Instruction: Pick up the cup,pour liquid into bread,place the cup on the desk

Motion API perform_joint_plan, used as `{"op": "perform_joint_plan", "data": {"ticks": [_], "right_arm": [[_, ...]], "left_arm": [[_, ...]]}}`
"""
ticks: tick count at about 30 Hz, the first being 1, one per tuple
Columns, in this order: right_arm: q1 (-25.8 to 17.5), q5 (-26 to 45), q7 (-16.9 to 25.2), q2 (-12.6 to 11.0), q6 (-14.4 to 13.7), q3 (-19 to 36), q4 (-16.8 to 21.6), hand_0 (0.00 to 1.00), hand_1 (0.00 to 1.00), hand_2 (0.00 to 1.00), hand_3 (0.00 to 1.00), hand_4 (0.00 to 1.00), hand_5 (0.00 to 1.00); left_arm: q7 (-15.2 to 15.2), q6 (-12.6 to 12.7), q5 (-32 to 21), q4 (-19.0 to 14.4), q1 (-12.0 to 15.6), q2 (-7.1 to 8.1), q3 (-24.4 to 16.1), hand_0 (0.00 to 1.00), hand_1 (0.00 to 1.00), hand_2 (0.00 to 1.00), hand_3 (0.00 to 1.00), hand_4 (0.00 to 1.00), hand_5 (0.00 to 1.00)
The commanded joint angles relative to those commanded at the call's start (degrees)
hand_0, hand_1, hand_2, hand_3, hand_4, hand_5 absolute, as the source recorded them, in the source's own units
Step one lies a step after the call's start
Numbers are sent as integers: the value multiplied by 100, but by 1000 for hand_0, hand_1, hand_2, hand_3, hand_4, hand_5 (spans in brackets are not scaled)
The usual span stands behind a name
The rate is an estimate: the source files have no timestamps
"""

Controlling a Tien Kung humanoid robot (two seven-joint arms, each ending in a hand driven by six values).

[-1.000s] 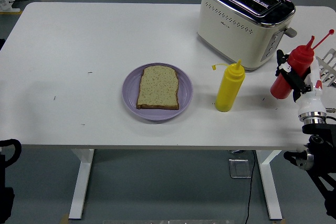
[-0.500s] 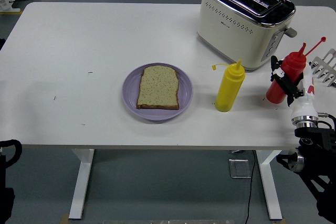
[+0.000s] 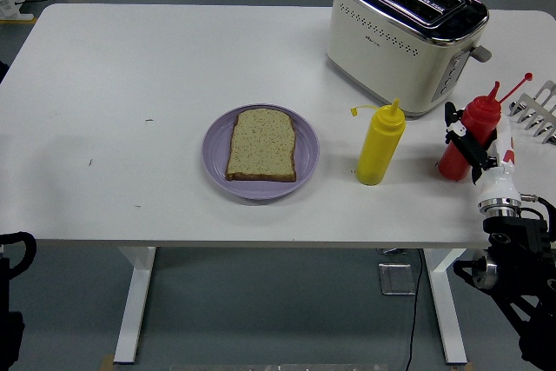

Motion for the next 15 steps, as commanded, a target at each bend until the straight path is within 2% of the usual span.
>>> {"op": "perform_joint_plan", "data": {"ticks": [15], "right_arm": [[32,1,7,49,9,-45,-89,92,125,255,327,694,327]], "left_arm": [[-1,2,1,-6,-8,0,-16,784,731,734,688,587,998]]}}
